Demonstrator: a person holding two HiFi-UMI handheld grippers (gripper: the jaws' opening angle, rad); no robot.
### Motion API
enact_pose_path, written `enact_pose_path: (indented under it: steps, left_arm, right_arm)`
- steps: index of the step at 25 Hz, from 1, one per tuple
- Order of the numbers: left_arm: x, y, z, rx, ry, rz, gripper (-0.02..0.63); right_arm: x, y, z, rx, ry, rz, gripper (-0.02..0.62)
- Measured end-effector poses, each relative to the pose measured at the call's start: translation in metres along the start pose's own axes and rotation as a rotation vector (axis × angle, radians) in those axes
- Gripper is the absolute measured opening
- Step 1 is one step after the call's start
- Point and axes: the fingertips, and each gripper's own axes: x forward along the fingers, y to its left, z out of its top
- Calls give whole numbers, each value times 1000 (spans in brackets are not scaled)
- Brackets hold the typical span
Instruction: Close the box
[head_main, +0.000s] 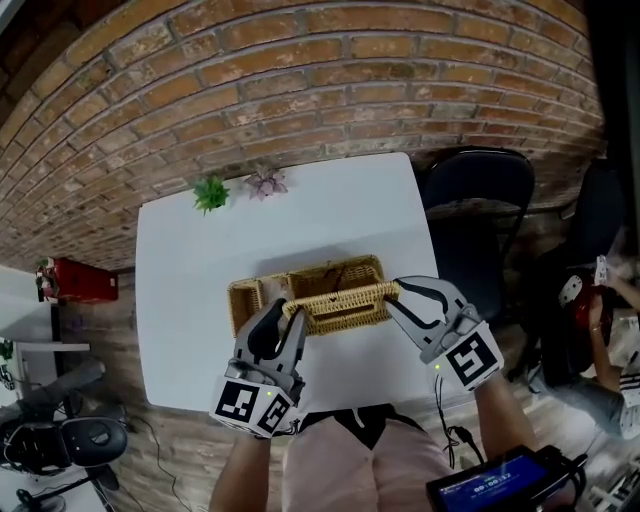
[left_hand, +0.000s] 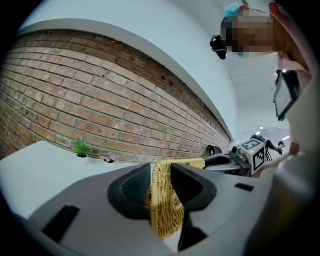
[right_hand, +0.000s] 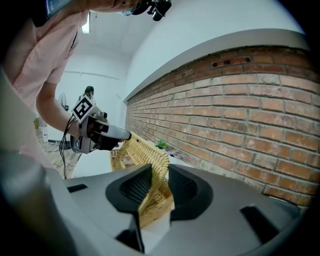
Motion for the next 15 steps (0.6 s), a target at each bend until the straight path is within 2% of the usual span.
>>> enact_pose_path:
  steps: [10,15]
  left_arm:
    - [18,14,-6,-16,23,22,130]
    - [25,24,-10,-28,41,51,153]
  right_arm:
    - [15,-14,-7,71,5,-17,123]
    - [22,-20,-12,122,5,-29,127]
